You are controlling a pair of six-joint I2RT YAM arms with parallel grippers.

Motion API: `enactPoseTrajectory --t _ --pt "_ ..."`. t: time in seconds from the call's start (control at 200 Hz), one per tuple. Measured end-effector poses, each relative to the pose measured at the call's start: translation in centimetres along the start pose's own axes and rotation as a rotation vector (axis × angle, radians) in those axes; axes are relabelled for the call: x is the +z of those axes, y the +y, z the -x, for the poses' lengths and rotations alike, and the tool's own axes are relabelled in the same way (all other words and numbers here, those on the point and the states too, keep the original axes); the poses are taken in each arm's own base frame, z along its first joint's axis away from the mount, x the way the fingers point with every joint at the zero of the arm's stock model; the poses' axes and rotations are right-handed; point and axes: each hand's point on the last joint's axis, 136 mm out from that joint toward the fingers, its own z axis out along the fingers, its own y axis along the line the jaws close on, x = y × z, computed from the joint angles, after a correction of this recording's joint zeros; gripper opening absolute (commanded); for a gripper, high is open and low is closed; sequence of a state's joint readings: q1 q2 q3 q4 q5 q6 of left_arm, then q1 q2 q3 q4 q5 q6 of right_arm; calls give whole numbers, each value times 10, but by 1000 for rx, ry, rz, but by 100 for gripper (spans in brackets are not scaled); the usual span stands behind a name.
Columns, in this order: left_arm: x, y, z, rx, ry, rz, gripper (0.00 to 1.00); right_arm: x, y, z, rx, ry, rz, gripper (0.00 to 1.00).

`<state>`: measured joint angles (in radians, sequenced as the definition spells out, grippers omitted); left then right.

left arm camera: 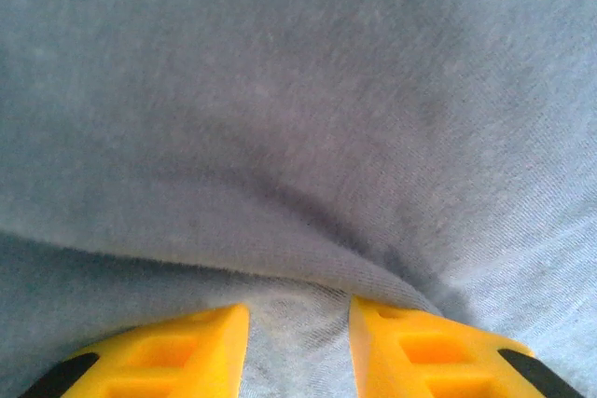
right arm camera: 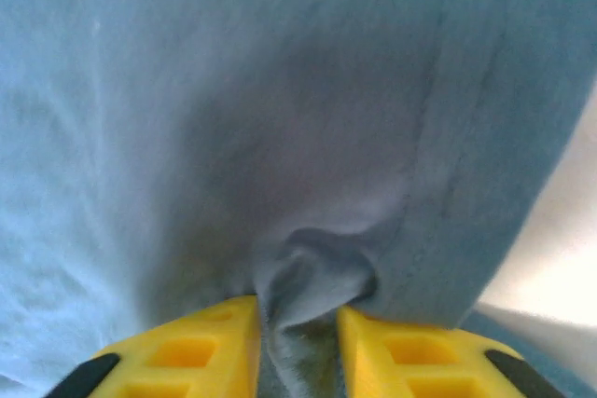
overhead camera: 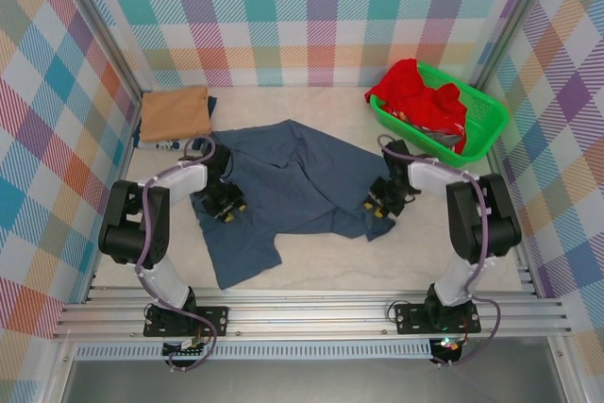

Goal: Fold and stack the t-shirts

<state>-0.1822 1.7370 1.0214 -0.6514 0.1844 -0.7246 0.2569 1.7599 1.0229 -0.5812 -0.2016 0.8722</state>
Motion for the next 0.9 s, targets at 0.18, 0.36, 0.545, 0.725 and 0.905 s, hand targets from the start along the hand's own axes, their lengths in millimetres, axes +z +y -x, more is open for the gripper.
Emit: enactPoseTrajectory --t 0.18,0.36,0.545,0.725,0.905 --pt "-2 -16 45 22 -79 6 33 -5 19 49 -64 -97 0 31" --pt "-8 -28 74 54 -150 2 44 -24 15 69 -114 -176 -52 47" --pt "-40 -45 65 105 -201 -54 52 -79 -4 41 -122 -292 -19 37" --pt "-106 -48 33 140 -300 -183 52 -76 -32 -14 -124 -261 24 39" --pt "-94 -10 -5 135 -235 -160 51 -30 -59 -37 -87 -157 17 37"
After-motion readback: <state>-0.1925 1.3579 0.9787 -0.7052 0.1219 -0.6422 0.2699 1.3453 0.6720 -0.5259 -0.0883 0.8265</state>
